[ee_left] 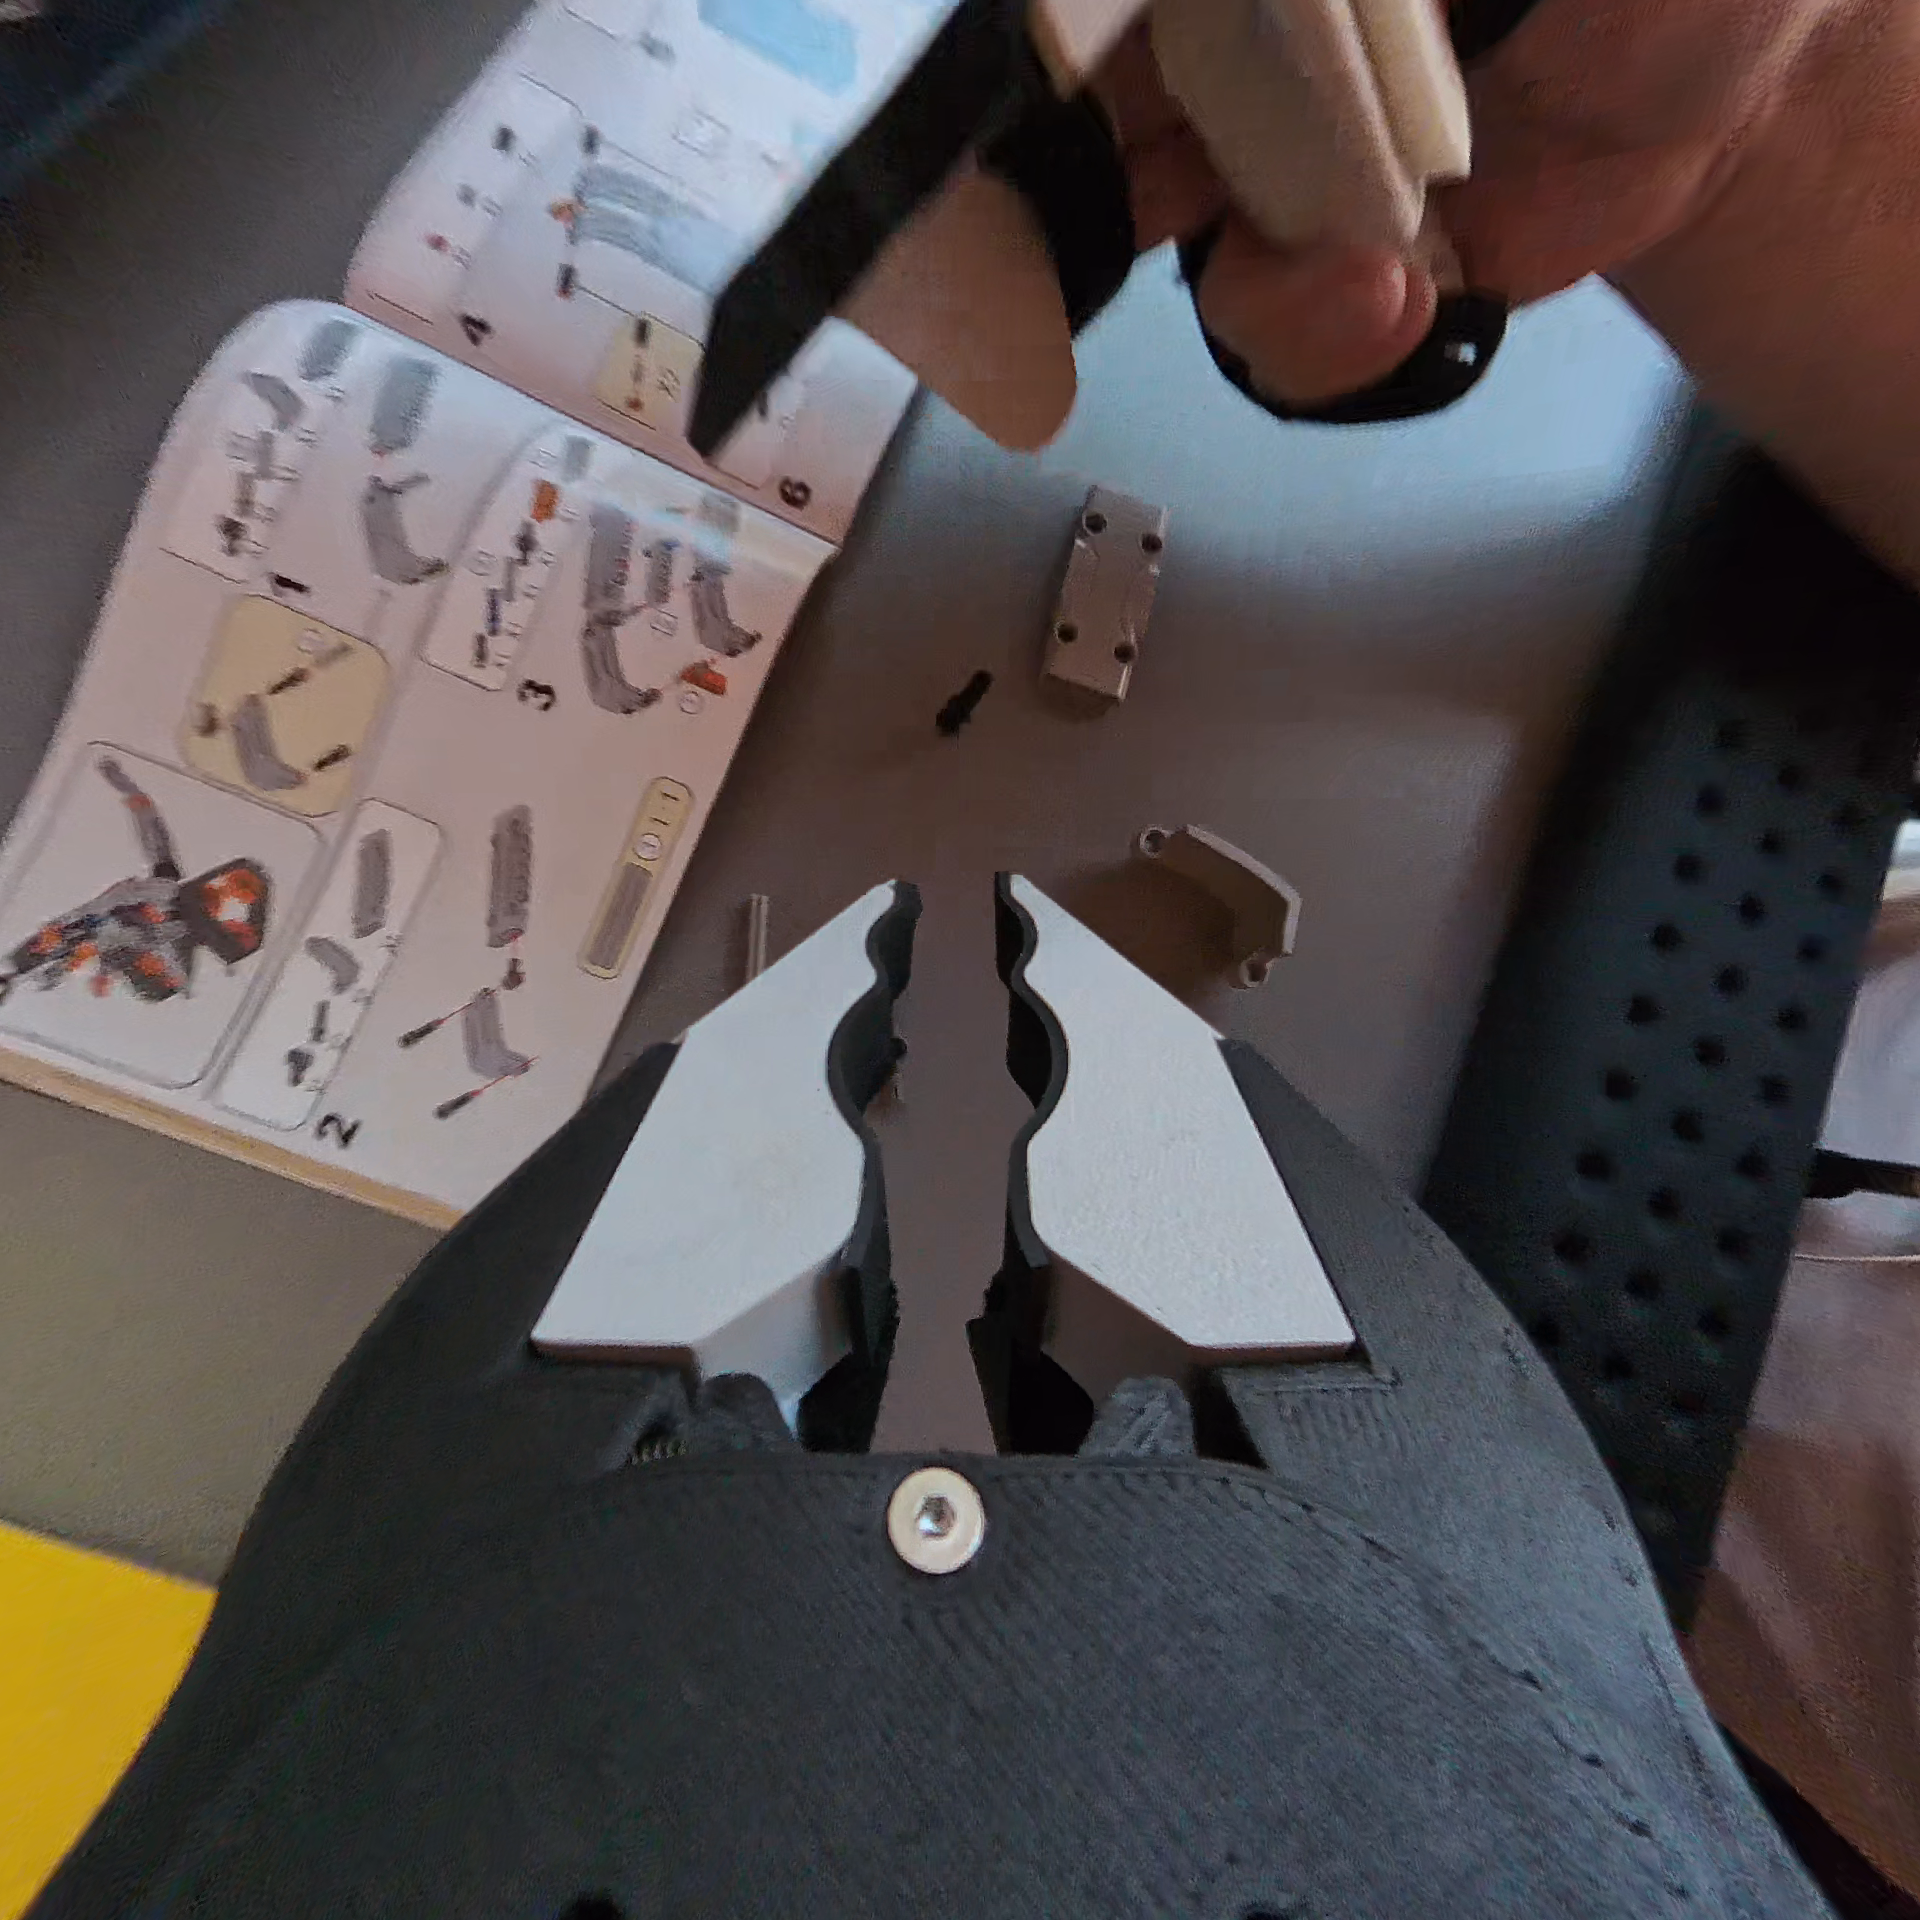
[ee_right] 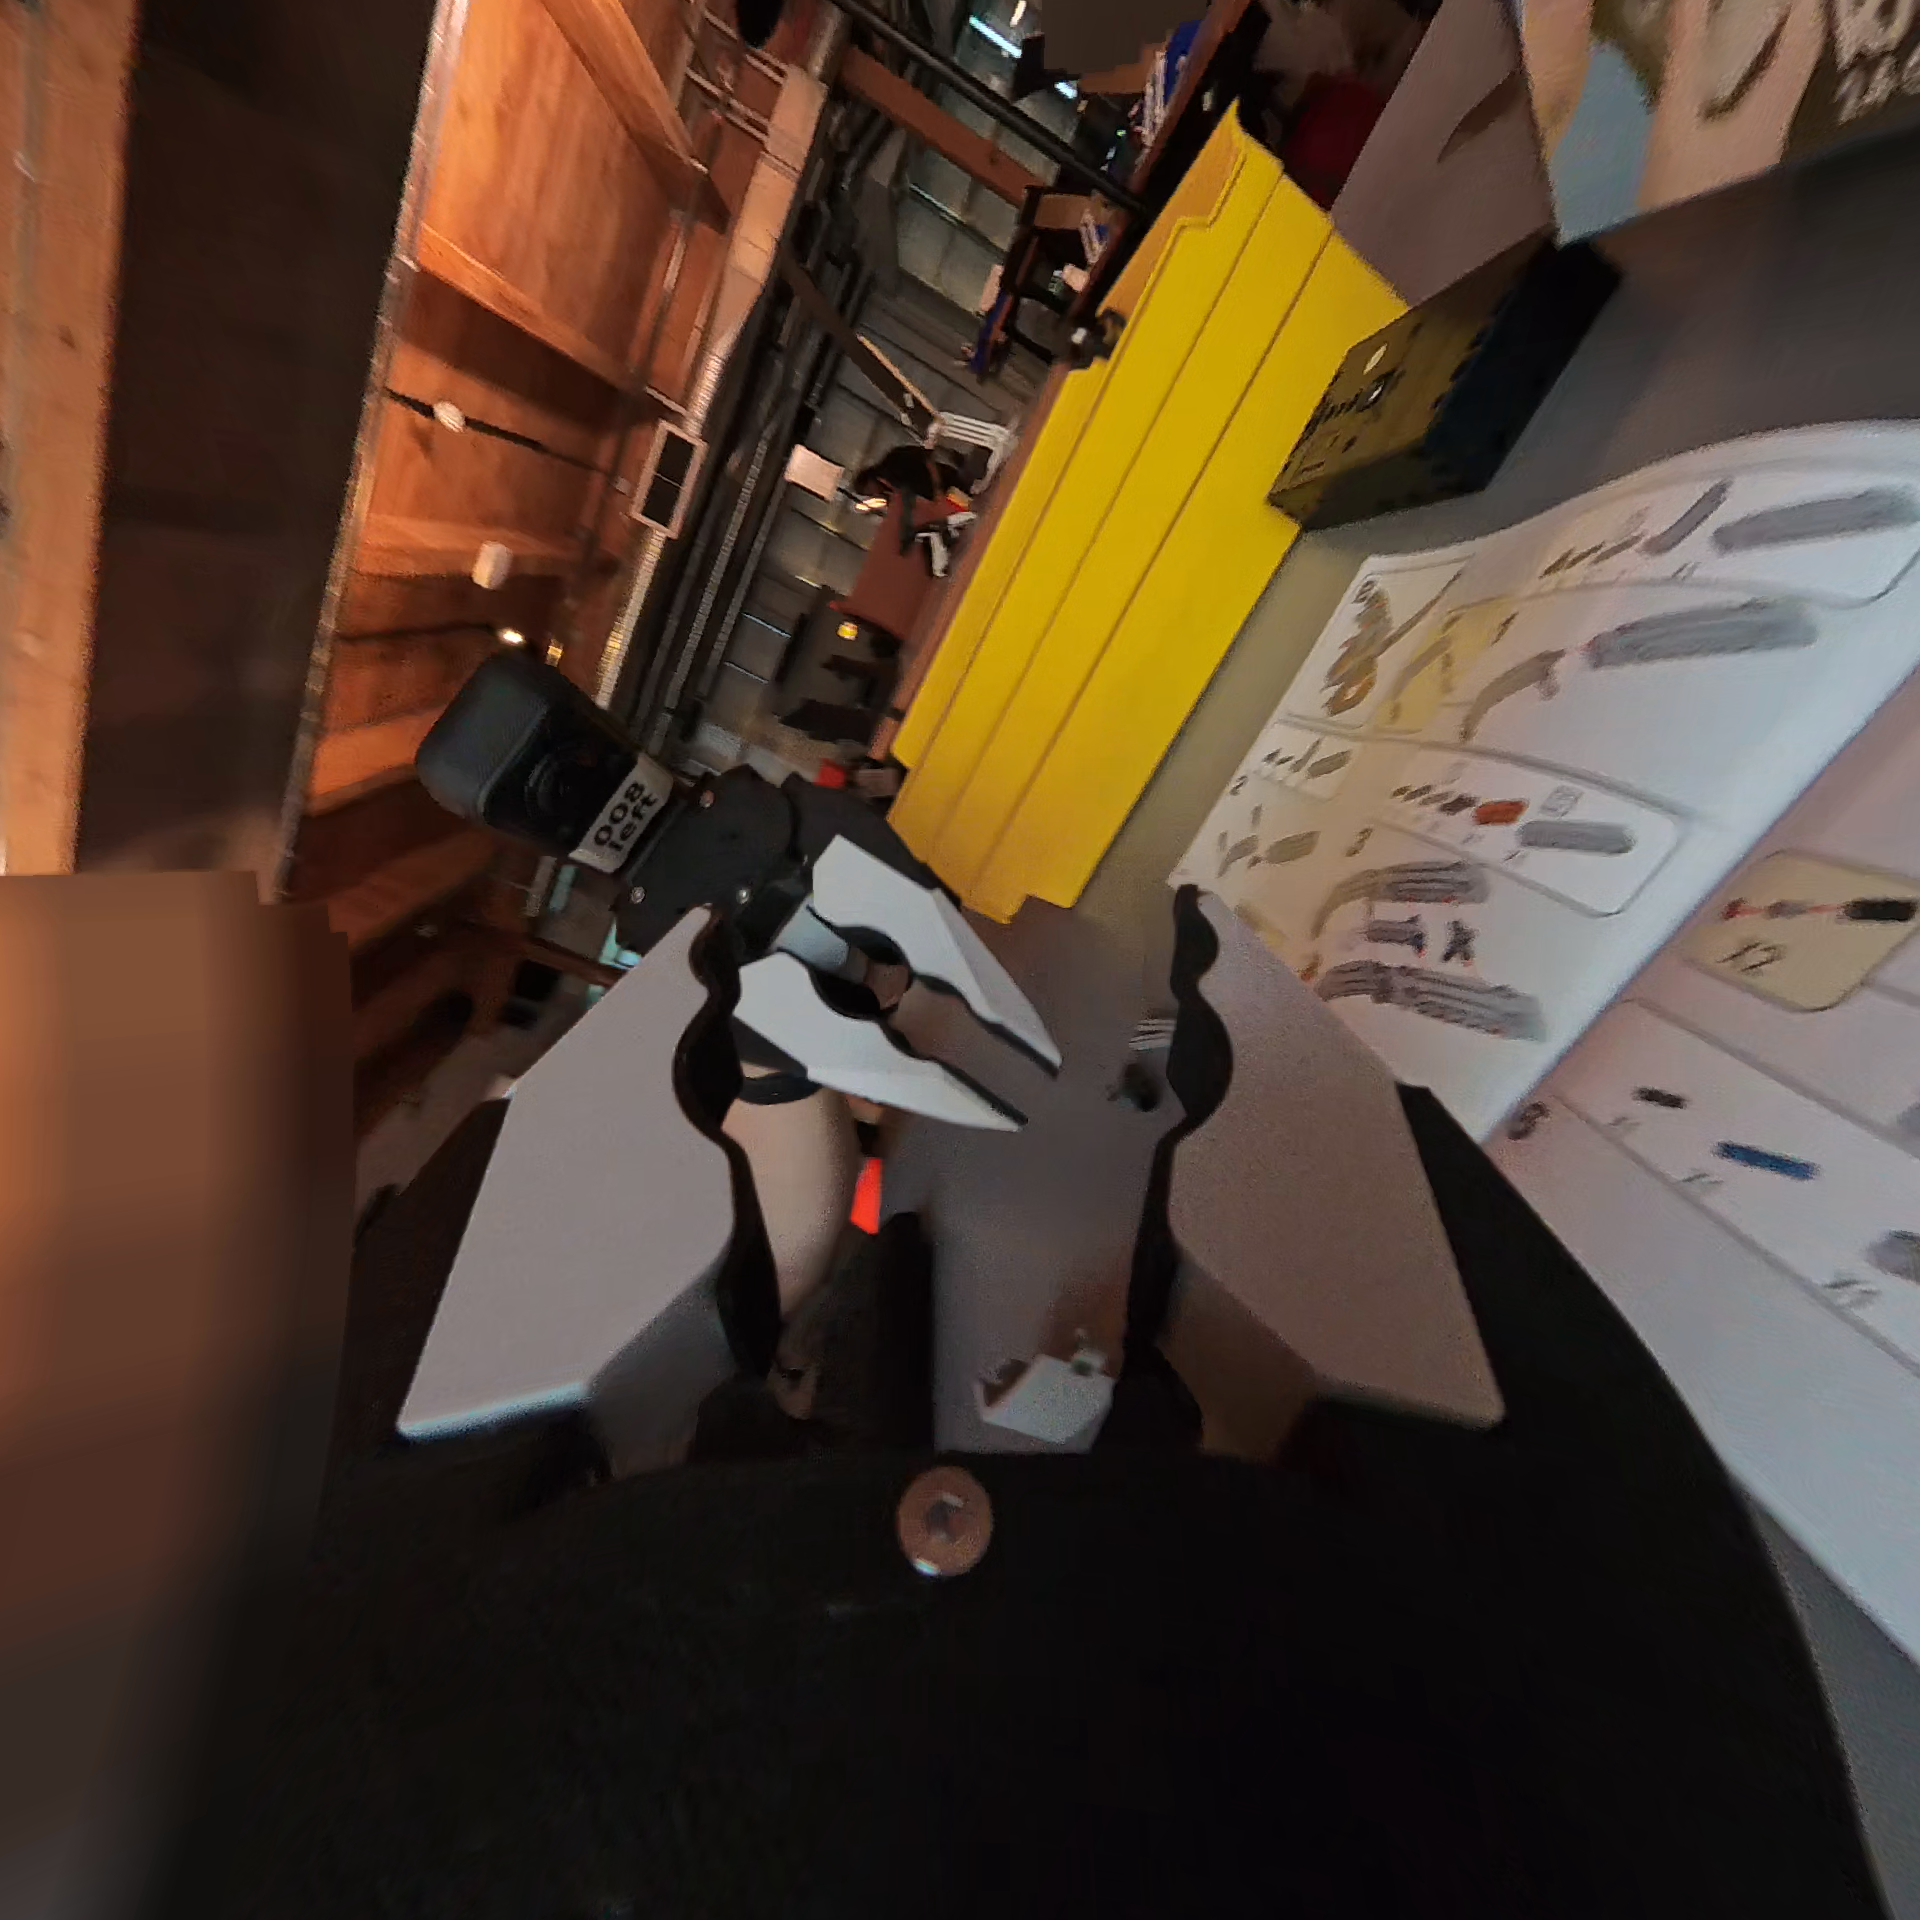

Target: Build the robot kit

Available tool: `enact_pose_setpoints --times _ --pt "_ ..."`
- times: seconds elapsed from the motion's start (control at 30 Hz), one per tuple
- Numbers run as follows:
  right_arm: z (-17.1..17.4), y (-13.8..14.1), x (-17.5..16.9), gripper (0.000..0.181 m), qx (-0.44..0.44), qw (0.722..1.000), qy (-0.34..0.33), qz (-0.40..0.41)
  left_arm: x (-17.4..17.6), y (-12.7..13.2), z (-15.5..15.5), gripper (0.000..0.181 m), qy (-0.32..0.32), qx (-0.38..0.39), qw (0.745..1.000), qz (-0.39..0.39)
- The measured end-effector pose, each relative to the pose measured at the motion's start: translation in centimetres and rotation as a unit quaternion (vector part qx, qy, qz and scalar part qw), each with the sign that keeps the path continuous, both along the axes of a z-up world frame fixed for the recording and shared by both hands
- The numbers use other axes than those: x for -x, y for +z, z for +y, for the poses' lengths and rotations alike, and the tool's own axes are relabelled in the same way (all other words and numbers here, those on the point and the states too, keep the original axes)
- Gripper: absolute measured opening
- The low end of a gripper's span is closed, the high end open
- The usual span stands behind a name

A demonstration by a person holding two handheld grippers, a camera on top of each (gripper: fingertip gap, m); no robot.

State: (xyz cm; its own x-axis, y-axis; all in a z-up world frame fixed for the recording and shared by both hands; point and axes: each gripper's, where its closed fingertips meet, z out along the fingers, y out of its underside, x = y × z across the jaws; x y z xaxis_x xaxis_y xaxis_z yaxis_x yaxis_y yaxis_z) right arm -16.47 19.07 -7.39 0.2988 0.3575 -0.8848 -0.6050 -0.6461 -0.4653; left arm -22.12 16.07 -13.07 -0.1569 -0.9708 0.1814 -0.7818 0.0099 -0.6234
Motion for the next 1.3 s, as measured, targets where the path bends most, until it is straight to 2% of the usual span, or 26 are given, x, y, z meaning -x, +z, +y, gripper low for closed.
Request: enact_pose_setpoints --times 0.1,0.2,0.3,0.47,0.63,0.77,0.93,1.03,1.13,1.2,1.3 --pt "0.3 -0.2 -1.8 0.078 -0.028 0.996 -0.032 -0.077 -1.0 -2.4 -0.7 0.012 -0.023 -0.022 0.999 -0.011" --pt "0.4 -0.3 -3.6 0.077 -0.037 0.99 -0.059 -0.12 -2.4 -2.8 -0.7 0.013 -0.047 -0.051 0.997 -0.022" --pt "0.2 0.3 -4.7 0.076 -0.042 0.991 -0.074 -0.107 -3.3 -2.6 -2.8 0.021 -0.102 -0.031 0.994 -0.003" --pt "0.2 0.2 -5.9 0.074 -0.038 0.989 -0.087 -0.115 -5.2 -3.7 -2.8 0.017 -0.171 -0.174 0.969 0.021" --pt "0.0 0.3 -5.8 0.075 -0.038 0.99 -0.079 -0.114 -7.1 -3.5 -2.6 0.018 -0.224 -0.207 0.952 0.028" --pt "-0.6 1.3 -6.6 0.075 -0.048 0.99 -0.08 -0.103 -8.5 -3.5 -2.4 0.019 -0.292 -0.25 0.923 0.036" --pt "-2.0 3.5 -11.4 0.074 -0.075 0.982 -0.149 -0.094 -9.0 -4.6 -3.5 0.017 -0.374 -0.242 0.895 0.038" --pt "-2.6 4.0 -13.8 0.074 -0.081 0.976 -0.186 -0.086 -8.9 -4.7 -3.2 0.013 -0.39 -0.245 0.886 0.05" --pt "-2.7 4.1 -14.2 0.074 -0.08 0.976 -0.186 -0.077 -8.4 -4.8 -3.1 0.009 -0.391 -0.224 0.89 0.071" --pt "-2.6 3.9 -13.6 0.074 -0.077 0.978 -0.175 -0.08 -8.0 -4.9 -3.4 0.0 -0.39 -0.199 0.895 0.081" --pt "-2.5 3.7 -12.5 0.074 -0.073 0.982 -0.156 -0.083 -7.6 -4.9 -3.2 0.0 -0.366 -0.176 0.907 0.108"
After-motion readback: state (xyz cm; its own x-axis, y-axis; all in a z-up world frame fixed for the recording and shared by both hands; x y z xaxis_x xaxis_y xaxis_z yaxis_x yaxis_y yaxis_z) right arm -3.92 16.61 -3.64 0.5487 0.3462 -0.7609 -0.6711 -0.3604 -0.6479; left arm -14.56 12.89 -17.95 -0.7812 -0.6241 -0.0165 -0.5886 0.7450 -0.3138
